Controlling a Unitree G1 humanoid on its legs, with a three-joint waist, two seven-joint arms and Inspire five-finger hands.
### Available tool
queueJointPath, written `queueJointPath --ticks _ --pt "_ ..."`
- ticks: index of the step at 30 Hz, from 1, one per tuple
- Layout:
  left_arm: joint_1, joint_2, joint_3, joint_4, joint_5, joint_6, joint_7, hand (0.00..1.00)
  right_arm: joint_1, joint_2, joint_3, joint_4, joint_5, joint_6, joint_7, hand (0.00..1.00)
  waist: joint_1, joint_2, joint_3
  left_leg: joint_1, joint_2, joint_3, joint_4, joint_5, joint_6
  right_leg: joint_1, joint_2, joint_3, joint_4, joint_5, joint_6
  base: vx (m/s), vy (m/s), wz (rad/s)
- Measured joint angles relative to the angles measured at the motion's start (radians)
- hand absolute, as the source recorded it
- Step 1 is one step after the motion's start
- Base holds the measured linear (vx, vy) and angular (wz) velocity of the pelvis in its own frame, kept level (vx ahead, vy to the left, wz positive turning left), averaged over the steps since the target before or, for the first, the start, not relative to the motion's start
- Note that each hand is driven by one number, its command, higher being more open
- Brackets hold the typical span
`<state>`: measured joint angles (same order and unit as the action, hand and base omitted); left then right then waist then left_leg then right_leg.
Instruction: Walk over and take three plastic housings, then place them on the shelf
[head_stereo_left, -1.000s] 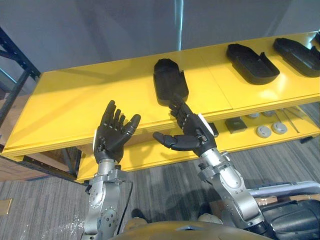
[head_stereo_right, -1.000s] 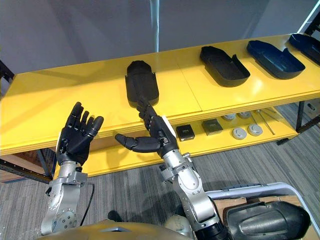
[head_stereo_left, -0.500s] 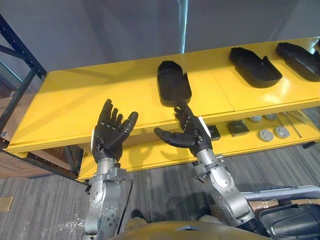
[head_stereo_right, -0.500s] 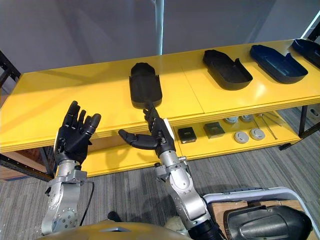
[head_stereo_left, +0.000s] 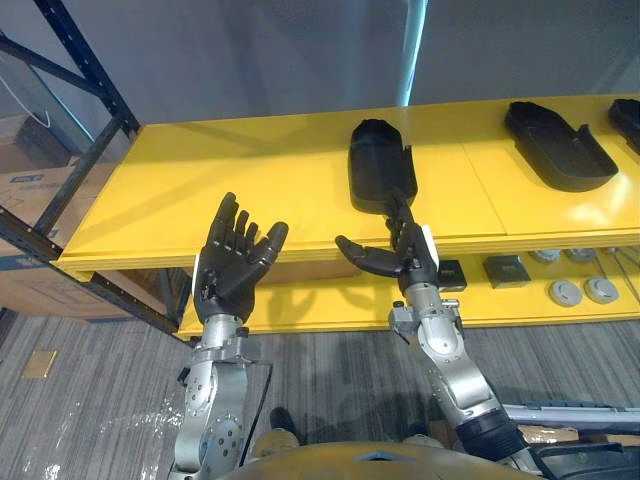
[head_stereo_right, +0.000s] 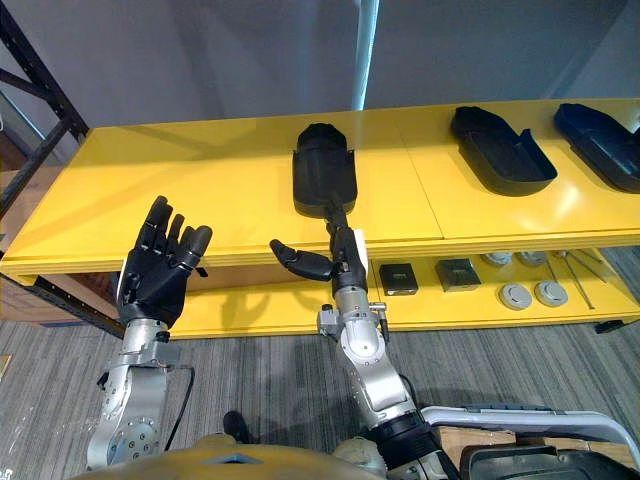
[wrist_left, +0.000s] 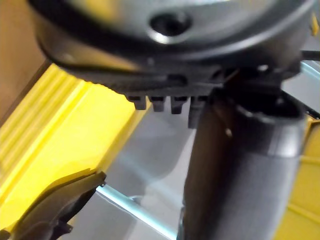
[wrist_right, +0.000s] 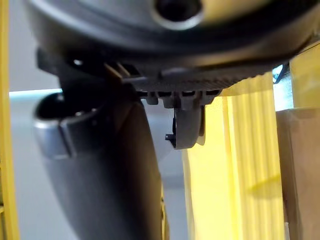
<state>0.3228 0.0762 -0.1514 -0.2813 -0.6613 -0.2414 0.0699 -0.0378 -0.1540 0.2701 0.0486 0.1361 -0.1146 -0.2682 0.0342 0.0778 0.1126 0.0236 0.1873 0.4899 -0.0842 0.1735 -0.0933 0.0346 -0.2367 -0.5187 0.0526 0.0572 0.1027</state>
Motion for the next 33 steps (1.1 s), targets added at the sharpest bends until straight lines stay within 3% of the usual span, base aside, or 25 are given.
queueJointPath --ticks 14,33 --pt "0.002 0.002 -0.042 0.047 -0.004 0.0 -0.018 1.0 -0.152 -0.009 -0.068 0.146 -0.011 -0.001 -0.008 1.0 0.019 0.028 0.028 -0.012 -0.004 -0.038 0.0 0.012 0.007 0.002 -0.011 -0.028 0.034 -0.008 0.001 -0.03 0.005 0.07" --pt "0.026 0.004 -0.073 0.047 -0.004 -0.002 -0.043 1.0 -0.22 -0.033 -0.102 0.18 -0.08 0.04 -0.052 1.0 0.039 0.032 0.048 -0.003 -0.01 -0.051 0.0 0.02 0.008 0.002 -0.026 -0.036 0.062 -0.024 0.002 0.0 0.0 0.02"
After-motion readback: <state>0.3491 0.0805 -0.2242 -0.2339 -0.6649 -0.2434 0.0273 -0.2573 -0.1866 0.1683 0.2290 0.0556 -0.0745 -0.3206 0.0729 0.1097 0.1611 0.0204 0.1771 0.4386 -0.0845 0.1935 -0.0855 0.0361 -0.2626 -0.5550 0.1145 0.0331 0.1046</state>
